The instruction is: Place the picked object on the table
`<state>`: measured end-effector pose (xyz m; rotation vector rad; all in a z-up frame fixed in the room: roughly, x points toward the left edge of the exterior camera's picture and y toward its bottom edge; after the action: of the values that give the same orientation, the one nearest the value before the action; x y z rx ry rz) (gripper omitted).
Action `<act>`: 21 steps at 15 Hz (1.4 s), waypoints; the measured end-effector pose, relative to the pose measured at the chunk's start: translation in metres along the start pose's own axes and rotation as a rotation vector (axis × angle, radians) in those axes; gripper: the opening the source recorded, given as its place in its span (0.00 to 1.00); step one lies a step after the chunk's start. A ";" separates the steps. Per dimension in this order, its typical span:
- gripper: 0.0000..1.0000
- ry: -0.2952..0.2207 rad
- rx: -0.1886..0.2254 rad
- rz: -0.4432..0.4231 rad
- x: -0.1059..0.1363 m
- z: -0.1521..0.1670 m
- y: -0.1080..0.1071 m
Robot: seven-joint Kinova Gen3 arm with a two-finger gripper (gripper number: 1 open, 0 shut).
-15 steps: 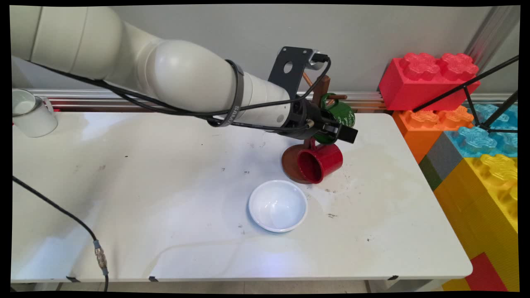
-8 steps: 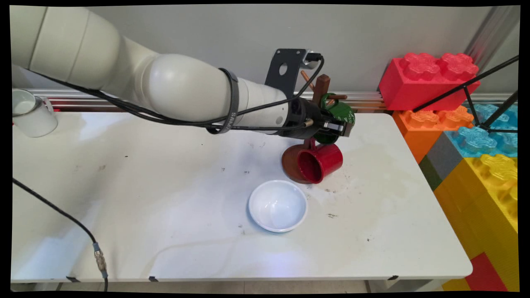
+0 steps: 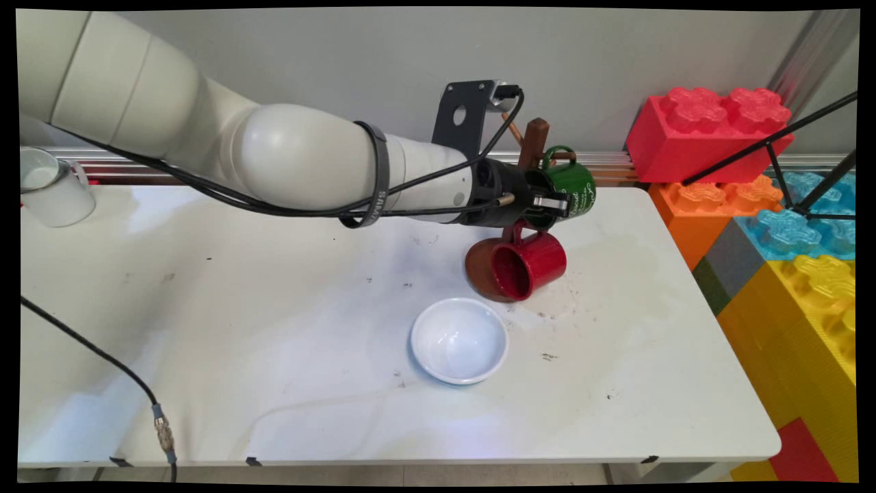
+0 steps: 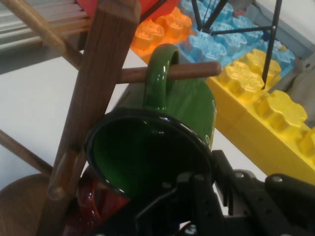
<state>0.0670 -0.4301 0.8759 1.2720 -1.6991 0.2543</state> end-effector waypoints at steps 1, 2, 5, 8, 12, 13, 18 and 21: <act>0.00 0.003 0.003 -0.005 -0.001 0.000 -0.001; 0.00 0.006 0.004 -0.009 -0.001 -0.001 -0.002; 0.00 0.012 0.007 -0.019 -0.003 -0.002 -0.004; 0.00 0.015 0.006 -0.025 -0.004 -0.004 -0.005; 0.00 0.017 0.002 -0.029 -0.006 -0.008 -0.006; 0.00 0.017 0.000 -0.030 -0.006 -0.009 -0.006; 0.00 0.023 -0.015 -0.033 -0.007 -0.016 -0.008; 0.00 0.027 -0.024 -0.035 -0.006 -0.020 -0.008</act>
<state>0.0849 -0.4171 0.8779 1.2743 -1.6509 0.2285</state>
